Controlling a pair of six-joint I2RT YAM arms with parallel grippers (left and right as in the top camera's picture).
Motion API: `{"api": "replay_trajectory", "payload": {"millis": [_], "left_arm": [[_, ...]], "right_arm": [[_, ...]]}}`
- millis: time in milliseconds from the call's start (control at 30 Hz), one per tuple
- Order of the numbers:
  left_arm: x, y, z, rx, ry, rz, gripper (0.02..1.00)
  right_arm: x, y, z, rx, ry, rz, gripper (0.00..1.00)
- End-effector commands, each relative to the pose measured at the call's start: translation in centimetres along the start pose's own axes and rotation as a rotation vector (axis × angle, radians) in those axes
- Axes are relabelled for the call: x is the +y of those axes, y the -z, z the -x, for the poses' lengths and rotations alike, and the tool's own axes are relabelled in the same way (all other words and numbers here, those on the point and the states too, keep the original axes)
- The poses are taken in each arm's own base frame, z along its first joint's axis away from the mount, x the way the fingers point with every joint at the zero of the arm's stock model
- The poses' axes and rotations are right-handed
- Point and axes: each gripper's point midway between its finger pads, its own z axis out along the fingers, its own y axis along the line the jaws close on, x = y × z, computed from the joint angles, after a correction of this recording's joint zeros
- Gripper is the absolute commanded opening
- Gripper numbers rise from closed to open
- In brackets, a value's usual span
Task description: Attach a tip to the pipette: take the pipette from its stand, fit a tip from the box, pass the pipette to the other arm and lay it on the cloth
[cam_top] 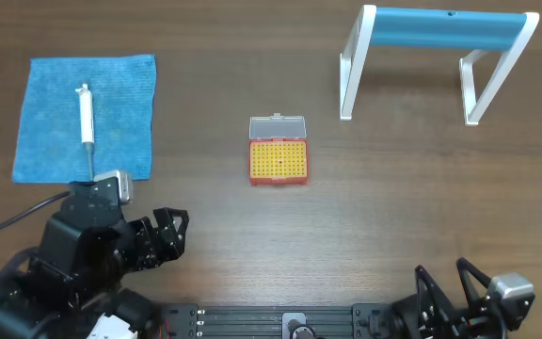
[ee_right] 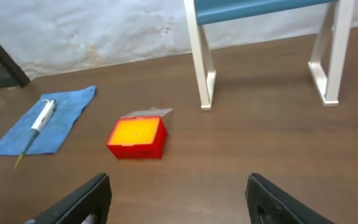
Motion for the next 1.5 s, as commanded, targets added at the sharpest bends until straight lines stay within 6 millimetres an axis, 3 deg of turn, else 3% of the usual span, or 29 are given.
{"api": "replay_trajectory", "payload": {"millis": [33, 1033, 1167, 1233, 1367, 1500], "left_arm": [[0.5, -0.3, 0.3, -0.014, 0.019, 0.031, 0.919], [0.3, -0.3, 0.4, -0.017, 0.019, 0.023, 0.921], [0.3, -0.3, 0.4, -0.017, 0.019, 0.023, 0.921], [0.3, -0.3, 0.4, -0.017, 0.019, 0.023, 0.921], [0.3, -0.3, 0.4, -0.017, 0.019, 0.023, 0.919], [0.3, -0.3, 0.4, -0.017, 0.019, 0.023, 0.921]], "right_arm": [[0.8, -1.0, -0.7, 0.044, -0.042, 0.043, 0.702], [0.3, -1.4, -1.1, 0.056, -0.095, 0.016, 0.702], [-1.5, -1.6, 3.8, -0.172, -0.08, -0.105, 0.702], [-2.5, -1.7, 5.2, -0.243, -0.026, -0.184, 0.702], [-5.3, -3.6, 4.7, -0.25, 0.109, -0.394, 0.702], [-8.9, -7.5, 1.8, -0.204, 0.102, -0.518, 0.702]]}}
